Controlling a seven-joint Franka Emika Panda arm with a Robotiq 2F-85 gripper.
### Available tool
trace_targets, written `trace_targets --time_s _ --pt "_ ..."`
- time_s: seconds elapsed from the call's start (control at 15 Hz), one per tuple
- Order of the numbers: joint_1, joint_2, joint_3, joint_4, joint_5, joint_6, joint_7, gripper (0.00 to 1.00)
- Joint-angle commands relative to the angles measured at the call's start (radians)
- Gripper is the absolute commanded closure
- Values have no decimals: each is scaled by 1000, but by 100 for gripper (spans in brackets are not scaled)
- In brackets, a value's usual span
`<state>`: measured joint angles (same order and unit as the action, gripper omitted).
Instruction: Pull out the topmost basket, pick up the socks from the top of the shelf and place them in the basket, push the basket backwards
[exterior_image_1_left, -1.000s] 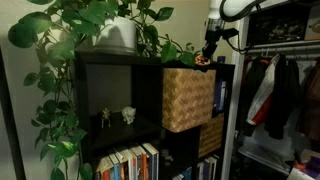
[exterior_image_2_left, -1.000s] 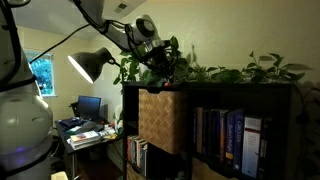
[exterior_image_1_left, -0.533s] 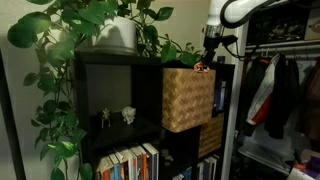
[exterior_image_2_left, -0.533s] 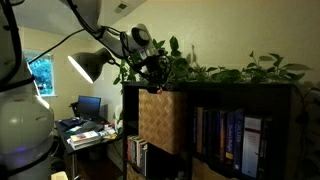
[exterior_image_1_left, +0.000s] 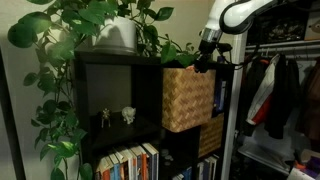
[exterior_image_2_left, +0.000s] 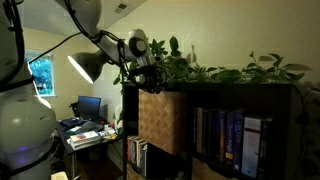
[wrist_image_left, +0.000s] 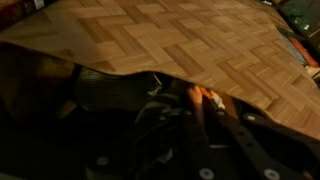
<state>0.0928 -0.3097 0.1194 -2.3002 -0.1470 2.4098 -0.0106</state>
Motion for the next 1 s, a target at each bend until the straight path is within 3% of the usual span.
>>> trace_targets --time_s 0.0,0.13,0.2,0.27,0.93 --pt "67 17 -29 -45 145 91 -116 92" --pt "87 31 -36 -48 206 91 -181 92" --pt "85 29 -38 -45 216 83 -200 74" --pt "72 26 -32 -37 202 55 -197 63" --pt "4 -34 6 34 19 -66 -44 0"
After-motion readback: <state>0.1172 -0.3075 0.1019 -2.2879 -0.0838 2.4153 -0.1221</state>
